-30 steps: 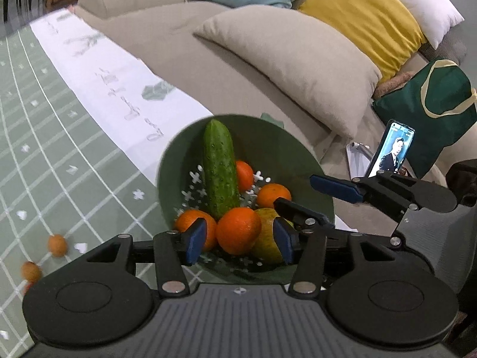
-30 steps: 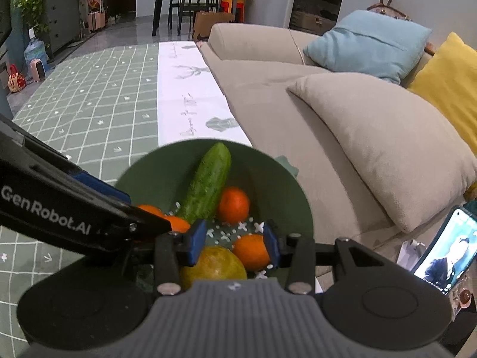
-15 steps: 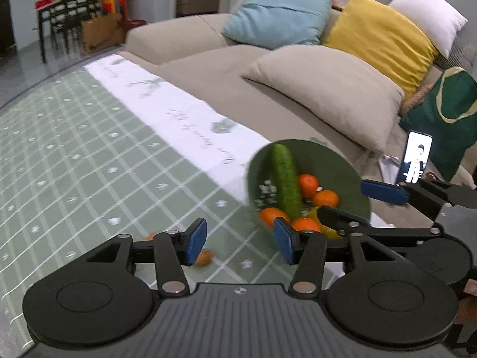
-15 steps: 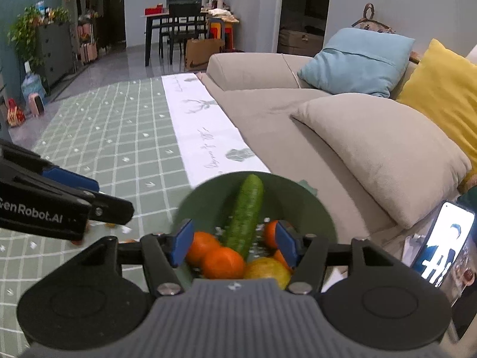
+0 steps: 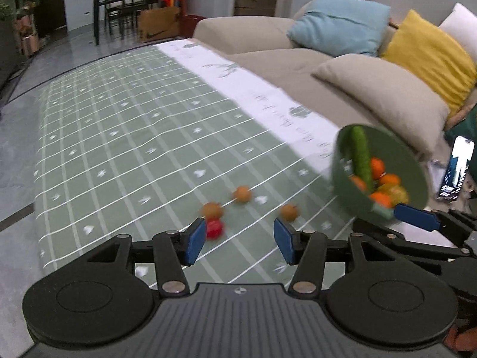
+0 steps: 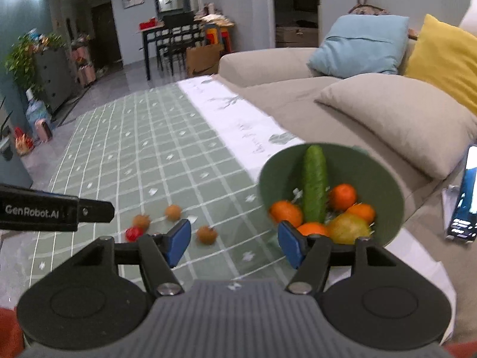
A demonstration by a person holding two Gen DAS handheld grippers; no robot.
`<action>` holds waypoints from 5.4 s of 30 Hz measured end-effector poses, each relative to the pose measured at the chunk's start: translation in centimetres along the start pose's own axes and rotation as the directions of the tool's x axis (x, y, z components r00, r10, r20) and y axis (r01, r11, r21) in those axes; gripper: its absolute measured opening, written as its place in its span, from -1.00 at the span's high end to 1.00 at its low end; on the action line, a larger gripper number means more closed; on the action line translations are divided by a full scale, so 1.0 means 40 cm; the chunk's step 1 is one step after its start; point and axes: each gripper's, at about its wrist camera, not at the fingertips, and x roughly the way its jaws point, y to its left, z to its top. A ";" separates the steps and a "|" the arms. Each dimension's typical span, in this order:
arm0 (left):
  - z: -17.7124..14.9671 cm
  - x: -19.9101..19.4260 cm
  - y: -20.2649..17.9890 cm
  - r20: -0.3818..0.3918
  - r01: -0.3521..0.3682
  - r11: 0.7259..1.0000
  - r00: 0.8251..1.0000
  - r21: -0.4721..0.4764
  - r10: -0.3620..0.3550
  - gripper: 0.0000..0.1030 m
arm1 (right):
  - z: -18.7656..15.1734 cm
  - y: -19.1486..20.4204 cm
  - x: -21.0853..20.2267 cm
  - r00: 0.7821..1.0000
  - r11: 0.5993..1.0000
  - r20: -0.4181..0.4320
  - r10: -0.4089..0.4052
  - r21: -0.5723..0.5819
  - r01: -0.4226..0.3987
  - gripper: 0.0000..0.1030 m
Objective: Organize fruits
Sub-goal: 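Grasp the red tomato with the left tool while the right grasps a longan, then carry the red tomato into the colander with the left tool while the right drops its longan there, then withdraw both open tools from the colander toward the remaining longans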
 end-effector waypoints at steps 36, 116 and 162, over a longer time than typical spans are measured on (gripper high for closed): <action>-0.048 0.265 0.094 -0.083 -0.012 0.988 0.997 -0.155 -0.001 -0.01 | -0.020 0.071 0.315 0.993 0.987 -0.116 0.019 -0.159 -0.038 0.38; 0.197 0.396 -0.481 -0.322 0.354 0.935 0.887 0.015 -0.330 0.37 | 0.085 -0.401 0.189 0.971 0.905 -0.228 -0.071 -0.424 -0.033 0.59; 0.074 0.004 -0.059 -0.014 0.064 0.998 0.998 -0.024 -0.065 0.00 | 0.056 -0.049 0.012 0.992 0.994 -0.074 0.102 -0.035 -0.105 0.09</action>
